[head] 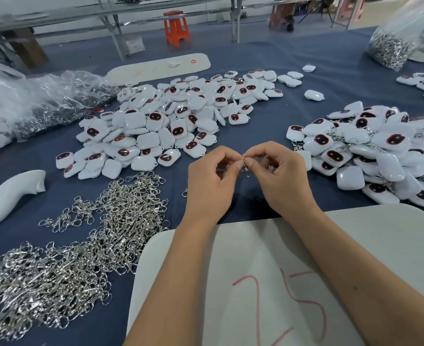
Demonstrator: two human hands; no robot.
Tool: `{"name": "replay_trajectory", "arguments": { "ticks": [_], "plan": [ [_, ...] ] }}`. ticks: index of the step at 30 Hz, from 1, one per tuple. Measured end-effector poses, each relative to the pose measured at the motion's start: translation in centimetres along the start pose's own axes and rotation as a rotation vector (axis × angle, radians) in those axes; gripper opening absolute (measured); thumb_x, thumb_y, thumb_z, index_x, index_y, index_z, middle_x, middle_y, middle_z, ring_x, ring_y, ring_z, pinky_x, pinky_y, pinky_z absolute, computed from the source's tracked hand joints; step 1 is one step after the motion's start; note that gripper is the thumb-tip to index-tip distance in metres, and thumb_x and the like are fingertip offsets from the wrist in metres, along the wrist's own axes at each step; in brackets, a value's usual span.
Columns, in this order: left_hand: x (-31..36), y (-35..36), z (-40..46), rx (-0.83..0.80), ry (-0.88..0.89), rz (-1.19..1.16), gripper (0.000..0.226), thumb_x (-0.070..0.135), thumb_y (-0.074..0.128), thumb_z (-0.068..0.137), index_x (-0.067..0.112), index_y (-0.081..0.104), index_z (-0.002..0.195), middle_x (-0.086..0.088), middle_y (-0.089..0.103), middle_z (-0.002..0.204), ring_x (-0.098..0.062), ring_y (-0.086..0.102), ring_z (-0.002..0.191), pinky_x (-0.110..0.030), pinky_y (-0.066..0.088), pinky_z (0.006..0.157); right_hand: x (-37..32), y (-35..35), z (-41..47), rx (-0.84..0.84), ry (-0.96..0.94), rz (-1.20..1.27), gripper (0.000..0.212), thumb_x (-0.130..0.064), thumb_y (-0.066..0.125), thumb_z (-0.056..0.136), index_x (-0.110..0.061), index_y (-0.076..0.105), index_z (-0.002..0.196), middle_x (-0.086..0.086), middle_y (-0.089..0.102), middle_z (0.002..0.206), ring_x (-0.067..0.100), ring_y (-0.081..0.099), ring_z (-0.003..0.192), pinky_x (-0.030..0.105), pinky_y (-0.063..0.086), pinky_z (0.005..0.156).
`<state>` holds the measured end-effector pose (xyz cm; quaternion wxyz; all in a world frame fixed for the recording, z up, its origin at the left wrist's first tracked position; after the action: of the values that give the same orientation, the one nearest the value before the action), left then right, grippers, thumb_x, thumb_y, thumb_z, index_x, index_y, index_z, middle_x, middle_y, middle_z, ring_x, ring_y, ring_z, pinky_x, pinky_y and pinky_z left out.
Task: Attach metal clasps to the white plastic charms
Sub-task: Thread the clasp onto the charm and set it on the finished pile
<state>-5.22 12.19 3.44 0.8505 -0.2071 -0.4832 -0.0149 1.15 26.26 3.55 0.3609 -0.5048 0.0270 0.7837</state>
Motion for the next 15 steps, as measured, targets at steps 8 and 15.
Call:
{"name": "replay_trajectory", "arguments": {
  "ticks": [8, 15],
  "plan": [
    [-0.16, -0.18, 0.09, -0.010, 0.002, -0.033, 0.015, 0.010, 0.064, 0.091, 0.022, 0.071, 0.085, 0.012, 0.070, 0.078, -0.014, 0.066, 0.067, -0.036, 0.060, 0.067, 0.10, -0.11, 0.05, 0.019, -0.029, 0.008, 0.020, -0.006, 0.076, 0.090, -0.026, 0.075, 0.087, -0.012, 0.071, 0.085, 0.010, 0.051, 0.064, 0.016, 0.038, 0.062],
    [-0.67, 0.08, 0.13, -0.057, -0.027, -0.086, 0.014, 0.006, 0.062, 0.094, 0.014, 0.070, 0.085, 0.003, 0.068, 0.074, -0.012, 0.064, 0.064, -0.025, 0.056, 0.063, 0.08, 0.32, 0.07, -0.036, -0.007, 0.047, 0.025, -0.002, 0.075, 0.090, -0.027, 0.075, 0.085, -0.024, 0.064, 0.074, 0.009, 0.044, 0.059, 0.012, 0.034, 0.059]
  ]
}}
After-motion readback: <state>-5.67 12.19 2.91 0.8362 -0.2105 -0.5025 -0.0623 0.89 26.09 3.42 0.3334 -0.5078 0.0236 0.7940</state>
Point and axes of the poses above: each hand's wrist, its own z-axis towards the middle knuckle, its own y-axis out of the palm, x = y × z, the point moved 9 cm from there along z, towards the middle knuckle
